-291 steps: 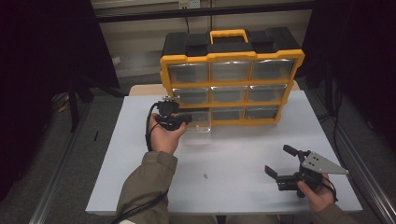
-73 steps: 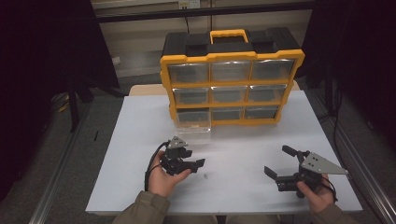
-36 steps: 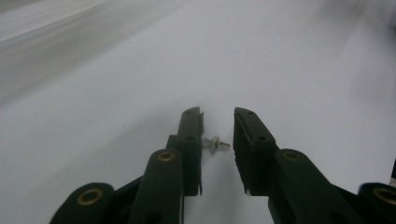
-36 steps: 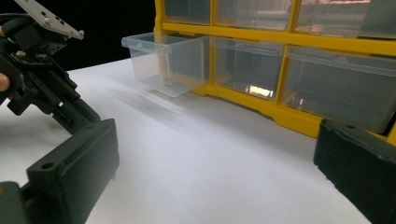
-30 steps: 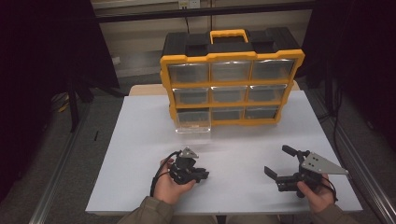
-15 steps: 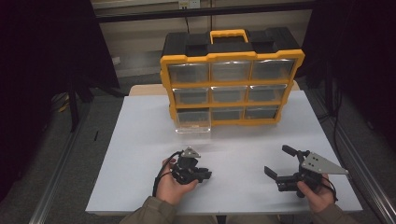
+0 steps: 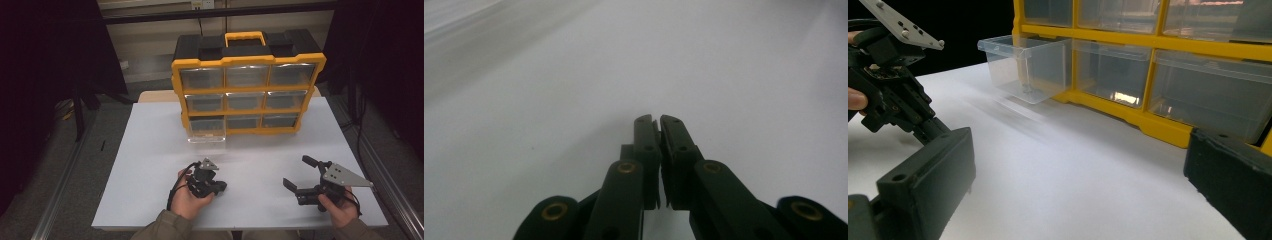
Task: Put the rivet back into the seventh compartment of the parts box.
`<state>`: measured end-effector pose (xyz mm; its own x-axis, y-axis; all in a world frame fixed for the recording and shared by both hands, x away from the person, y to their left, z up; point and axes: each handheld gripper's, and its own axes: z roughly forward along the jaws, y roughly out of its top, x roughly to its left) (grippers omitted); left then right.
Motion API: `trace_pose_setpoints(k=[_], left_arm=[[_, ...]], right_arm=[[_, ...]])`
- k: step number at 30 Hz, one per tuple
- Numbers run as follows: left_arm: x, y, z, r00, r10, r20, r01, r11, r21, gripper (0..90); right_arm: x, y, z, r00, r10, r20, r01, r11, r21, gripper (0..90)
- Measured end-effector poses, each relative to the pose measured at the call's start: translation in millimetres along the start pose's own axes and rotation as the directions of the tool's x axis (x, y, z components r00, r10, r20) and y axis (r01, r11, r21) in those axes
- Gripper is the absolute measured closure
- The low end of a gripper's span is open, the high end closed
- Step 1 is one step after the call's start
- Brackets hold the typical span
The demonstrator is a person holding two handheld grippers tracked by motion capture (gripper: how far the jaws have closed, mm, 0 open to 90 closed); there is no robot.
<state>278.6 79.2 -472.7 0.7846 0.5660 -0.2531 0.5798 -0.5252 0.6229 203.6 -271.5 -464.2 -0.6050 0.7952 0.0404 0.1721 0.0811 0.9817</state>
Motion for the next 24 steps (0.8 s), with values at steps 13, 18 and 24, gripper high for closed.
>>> trace_pose_setpoints(k=[13, 18, 24], left_arm=[[5.6, 2.7, -7.2, 0.9988, -0.048, -0.004, 0.048, 0.9988, -0.001, 86.7], [9.2, 4.8, -11.1, 0.9977, -0.068, -0.004, 0.068, 0.9977, -0.004, 86.8], [14.4, 8.2, -17.5, 0.9933, -0.114, -0.017, 0.114, 0.9932, -0.024, 86.7]], right_arm=[[-0.7, 0.1, 0.1, 1.0000, -0.002, -0.001, 0.002, 1.000, -0.006, 0.2], [-0.6, 0.1, -0.1, 1.0000, -0.002, -0.003, 0.002, 1.000, -0.003, 0.2], [-1.6, -0.1, -0.1, 0.9999, -0.010, -0.003, 0.010, 1.000, -0.003, 0.2]])
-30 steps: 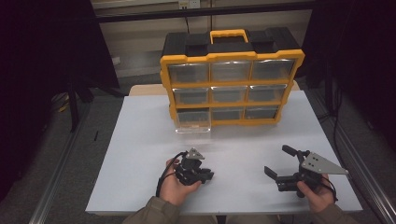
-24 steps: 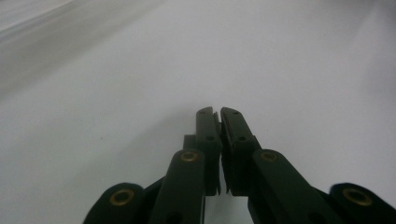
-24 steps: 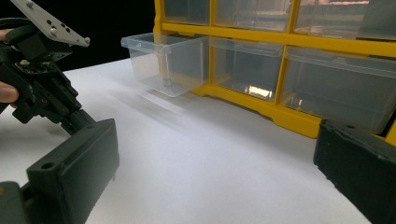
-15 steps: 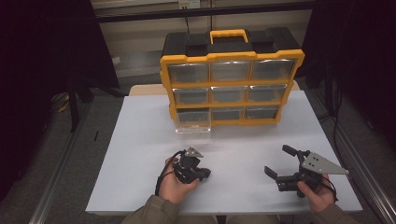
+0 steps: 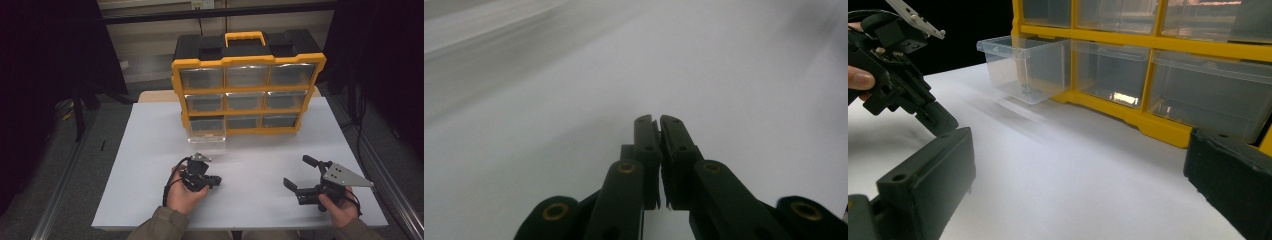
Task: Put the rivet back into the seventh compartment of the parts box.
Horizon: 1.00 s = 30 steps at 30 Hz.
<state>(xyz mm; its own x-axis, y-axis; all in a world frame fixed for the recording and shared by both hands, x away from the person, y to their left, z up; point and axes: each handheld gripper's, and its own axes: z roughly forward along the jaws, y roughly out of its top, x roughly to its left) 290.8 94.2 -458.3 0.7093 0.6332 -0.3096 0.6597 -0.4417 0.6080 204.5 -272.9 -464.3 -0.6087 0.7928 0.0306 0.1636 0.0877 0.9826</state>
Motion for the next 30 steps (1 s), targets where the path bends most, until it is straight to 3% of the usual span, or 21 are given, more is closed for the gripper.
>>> trace_pose_setpoints(k=[17, 26, 30], left_arm=[[8.8, 12.8, -17.4, 0.9986, -0.051, -0.014, 0.051, 0.9975, -0.049, 86.7], [12.0, 17.5, -22.9, 0.9977, -0.062, -0.025, 0.061, 0.9969, -0.051, 86.7], [13.2, 20.0, -25.5, 0.9960, -0.085, -0.028, 0.084, 0.9952, -0.051, 86.8]], right_arm=[[0.9, -0.4, 0.3, 1.0000, 0.007, 0.006, -0.007, 1.000, 0.008, 0.2], [0.2, -0.5, 0.1, 1.0000, 0.003, 0.002, -0.003, 1.000, 0.006, 0.1], [0.7, -0.3, 0.4, 0.9999, 0.015, 0.006, -0.015, 1.000, 0.003, 0.2]])
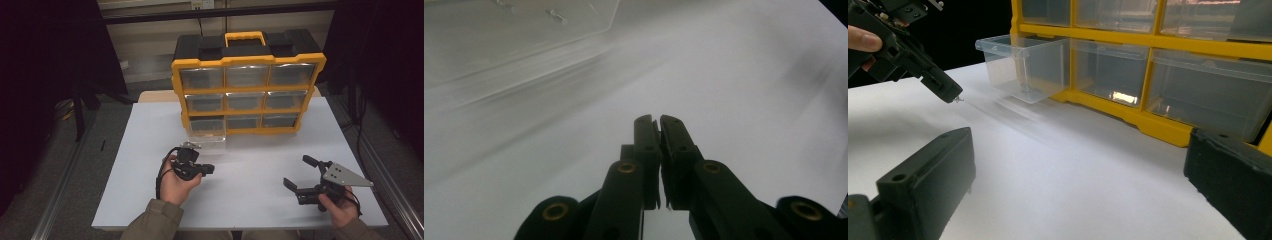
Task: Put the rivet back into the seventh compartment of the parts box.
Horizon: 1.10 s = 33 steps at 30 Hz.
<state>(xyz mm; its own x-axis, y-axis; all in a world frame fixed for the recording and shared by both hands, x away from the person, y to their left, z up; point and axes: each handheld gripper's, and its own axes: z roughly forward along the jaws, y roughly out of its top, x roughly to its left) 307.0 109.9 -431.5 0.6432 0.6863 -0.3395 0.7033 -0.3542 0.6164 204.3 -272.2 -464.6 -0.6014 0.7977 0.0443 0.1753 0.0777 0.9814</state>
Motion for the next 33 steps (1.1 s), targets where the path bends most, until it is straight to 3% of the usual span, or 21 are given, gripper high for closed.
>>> trace_pose_setpoints(k=[18, 33], left_arm=[[4.3, 11.7, -7.4, 0.9993, -0.034, -0.016, 0.033, 0.9987, -0.038, 86.8], [5.5, 20.4, -11.8, 0.9989, -0.031, -0.035, 0.030, 0.9987, -0.041, 86.8]], right_arm=[[-0.3, 0.0, -0.3, 1.0000, 0.000, 0.004, 0.000, 1.000, 0.000, 0.1], [-0.3, 0.1, -0.4, 1.0000, -0.001, 0.002, 0.001, 1.000, -0.001, 0.1]])
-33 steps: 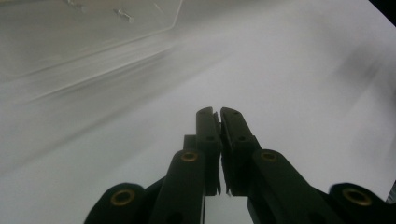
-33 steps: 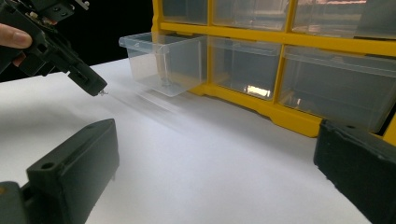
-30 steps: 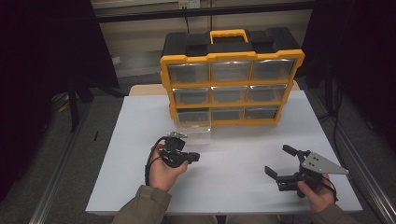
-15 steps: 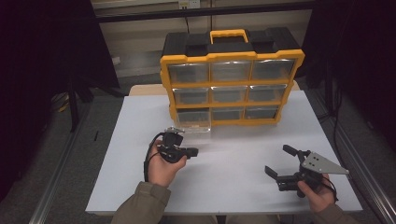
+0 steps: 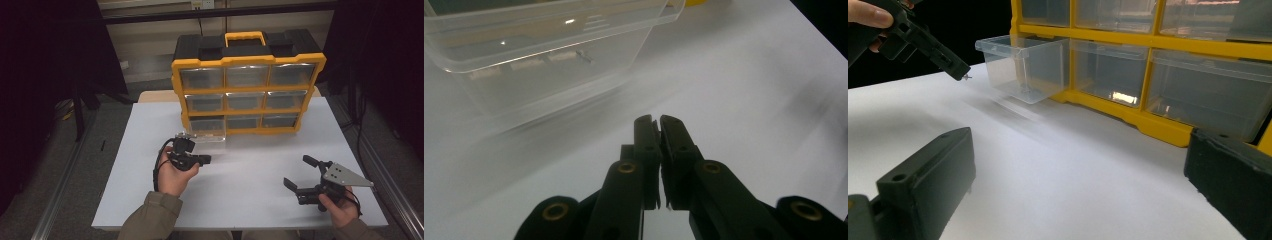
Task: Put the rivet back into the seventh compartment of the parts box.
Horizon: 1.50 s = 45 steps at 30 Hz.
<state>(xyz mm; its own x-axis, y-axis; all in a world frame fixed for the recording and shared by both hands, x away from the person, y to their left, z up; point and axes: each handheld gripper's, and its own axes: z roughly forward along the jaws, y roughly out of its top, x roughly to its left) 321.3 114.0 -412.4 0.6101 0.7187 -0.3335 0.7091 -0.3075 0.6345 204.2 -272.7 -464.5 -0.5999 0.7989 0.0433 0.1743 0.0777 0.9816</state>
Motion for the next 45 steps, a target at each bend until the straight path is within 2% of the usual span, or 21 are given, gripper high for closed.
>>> trace_pose_setpoints(k=[12, 21, 23, 45], left_arm=[[1.3, 7.5, -4.0, 0.9998, -0.018, -0.010, 0.018, 0.9998, -0.013, 86.7], [0.6, 15.0, -5.2, 0.9997, -0.008, -0.024, 0.008, 0.9998, -0.016, 86.8], [0.1, 17.1, -5.1, 0.9996, -0.014, -0.025, 0.013, 0.9995, -0.030, 86.8], [0.8, 35.7, -10.1, 0.9983, -0.019, -0.055, 0.016, 0.9989, -0.045, 86.8]], right_arm=[[-0.1, 0.0, 0.1, 1.0000, -0.001, 0.000, 0.001, 1.000, 0.000, 0.1], [-0.2, 0.1, -0.1, 1.0000, 0.001, 0.001, -0.001, 1.000, 0.000, 0.1], [-0.2, 0.1, -0.1, 1.0000, 0.001, -0.001, -0.001, 1.000, 0.000, 0.1], [-0.7, 0.0, -0.4, 1.0000, -0.002, -0.002, 0.002, 1.000, 0.003, 0.1]])
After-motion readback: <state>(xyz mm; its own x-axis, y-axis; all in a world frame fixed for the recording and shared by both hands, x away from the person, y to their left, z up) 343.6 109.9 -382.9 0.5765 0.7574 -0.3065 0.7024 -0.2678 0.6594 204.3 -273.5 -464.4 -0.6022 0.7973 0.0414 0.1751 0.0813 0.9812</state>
